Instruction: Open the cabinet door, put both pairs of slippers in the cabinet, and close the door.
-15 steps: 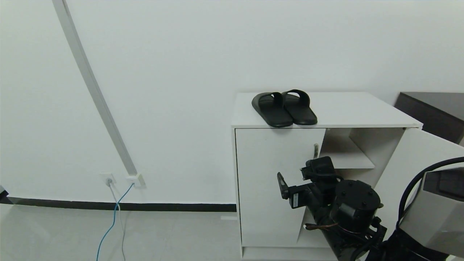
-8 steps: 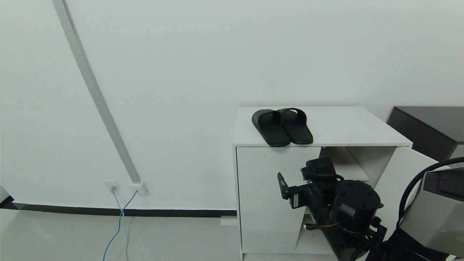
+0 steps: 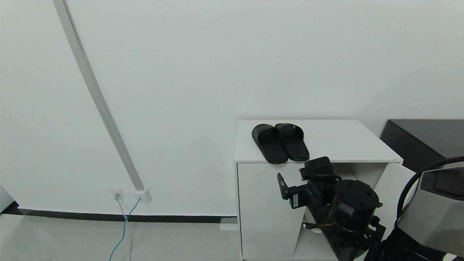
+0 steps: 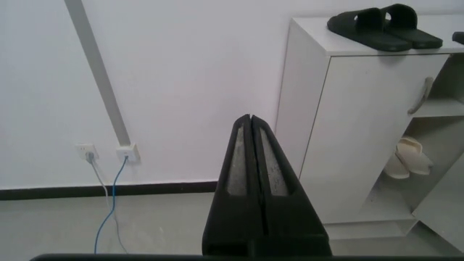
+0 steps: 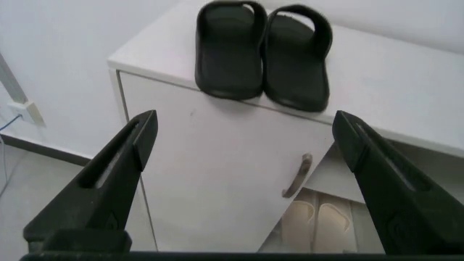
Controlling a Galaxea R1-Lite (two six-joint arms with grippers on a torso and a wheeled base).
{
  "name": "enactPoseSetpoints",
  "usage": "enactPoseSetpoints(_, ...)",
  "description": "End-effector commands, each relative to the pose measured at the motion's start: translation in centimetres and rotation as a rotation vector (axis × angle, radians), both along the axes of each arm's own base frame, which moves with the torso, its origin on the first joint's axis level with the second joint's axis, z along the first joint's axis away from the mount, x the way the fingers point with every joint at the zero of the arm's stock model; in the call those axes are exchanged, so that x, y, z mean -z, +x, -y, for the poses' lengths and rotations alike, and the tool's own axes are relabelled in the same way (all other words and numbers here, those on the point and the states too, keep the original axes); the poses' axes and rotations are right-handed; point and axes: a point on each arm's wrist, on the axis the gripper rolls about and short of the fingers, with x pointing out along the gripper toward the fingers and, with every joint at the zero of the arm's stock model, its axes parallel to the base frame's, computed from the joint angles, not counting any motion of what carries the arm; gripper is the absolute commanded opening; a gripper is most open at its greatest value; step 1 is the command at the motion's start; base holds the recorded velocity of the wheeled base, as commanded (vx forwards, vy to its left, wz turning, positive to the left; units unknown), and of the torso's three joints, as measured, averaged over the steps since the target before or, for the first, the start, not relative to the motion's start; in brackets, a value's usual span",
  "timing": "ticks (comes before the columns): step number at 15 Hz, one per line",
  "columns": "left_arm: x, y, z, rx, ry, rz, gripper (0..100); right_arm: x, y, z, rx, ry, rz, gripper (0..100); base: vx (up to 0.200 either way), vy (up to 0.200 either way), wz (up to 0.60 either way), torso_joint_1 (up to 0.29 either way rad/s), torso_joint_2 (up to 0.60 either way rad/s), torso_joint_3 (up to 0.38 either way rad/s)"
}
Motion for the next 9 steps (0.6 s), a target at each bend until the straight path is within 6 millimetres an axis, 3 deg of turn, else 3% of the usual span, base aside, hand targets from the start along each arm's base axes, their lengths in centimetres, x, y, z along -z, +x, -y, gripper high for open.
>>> enactPoseSetpoints(1,0.0,0.0,0.0,0.0,0.0,-0.002,0,-1.2,0.1,-0.2,-0.001,0.016,0.026,100,0.0,0.0,0.0,0.036,-0.09,-0.046)
enactPoseSetpoints(7,0.0,0.0,0.0,0.0,0.001,0.0,0,-8.6,1.4,-0.9,0.021,0.097,-0.147,100,0.0,0.0,0.0,0.0,0.0,0.0)
enactPoseSetpoints(9,0.0,0.0,0.0,0.0,0.0,0.0,0,-9.6,1.4,-1.1,0.03,0.134,-0.221,100,0.0,0.0,0.0,0.0,0.0,0.0)
